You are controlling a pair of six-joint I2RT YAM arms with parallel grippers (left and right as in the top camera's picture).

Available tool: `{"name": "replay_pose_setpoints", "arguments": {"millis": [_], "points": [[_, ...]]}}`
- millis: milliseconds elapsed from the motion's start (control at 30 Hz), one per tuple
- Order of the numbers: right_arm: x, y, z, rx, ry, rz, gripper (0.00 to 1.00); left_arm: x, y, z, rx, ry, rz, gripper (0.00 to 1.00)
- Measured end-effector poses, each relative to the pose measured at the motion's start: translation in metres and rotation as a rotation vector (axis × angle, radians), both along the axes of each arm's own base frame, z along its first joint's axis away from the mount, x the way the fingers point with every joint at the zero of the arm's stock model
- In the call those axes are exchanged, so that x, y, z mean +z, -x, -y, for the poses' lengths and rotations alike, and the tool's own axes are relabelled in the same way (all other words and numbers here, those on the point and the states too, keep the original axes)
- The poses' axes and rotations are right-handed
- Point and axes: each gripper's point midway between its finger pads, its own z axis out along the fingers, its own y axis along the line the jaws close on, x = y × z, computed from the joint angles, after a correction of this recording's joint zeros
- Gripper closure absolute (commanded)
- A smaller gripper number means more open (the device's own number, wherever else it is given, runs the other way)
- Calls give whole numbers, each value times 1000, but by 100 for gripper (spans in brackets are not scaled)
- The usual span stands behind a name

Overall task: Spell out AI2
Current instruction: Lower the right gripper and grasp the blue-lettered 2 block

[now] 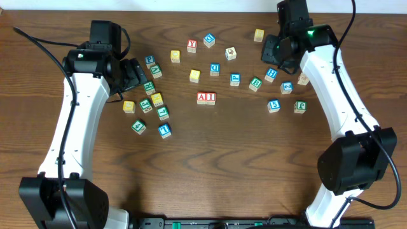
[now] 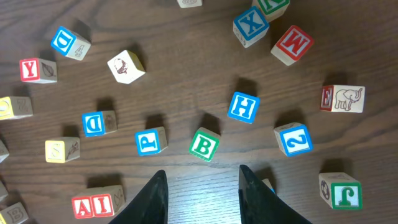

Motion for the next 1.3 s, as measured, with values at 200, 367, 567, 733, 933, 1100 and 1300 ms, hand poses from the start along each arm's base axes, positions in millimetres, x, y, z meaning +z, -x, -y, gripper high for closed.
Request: {"name": "replay_pose_setpoints", "arguments": {"millis": [200,367,567,733,933,1100,1300], "points": [[-8,15,6,-18,22,-69,68,0,0,0,0,0,0,2],[-12,23,26,-68,32,-119,72,0,0,0,0,0,0,2],[-22,27,62,-203,19,-159,73,0,0,0,0,0,0,2],[-44,28,72,-278,-1,-170,70,0,0,0,0,0,0,2],[-61,21,72,-256,2,-144,62,0,0,0,0,0,0,2],[-78,22,72,-239,18,-186,48,0,0,0,0,0,0,2],[-108,29,73,-344,-1,-272,42,0,0,0,0,0,0,2]]}}
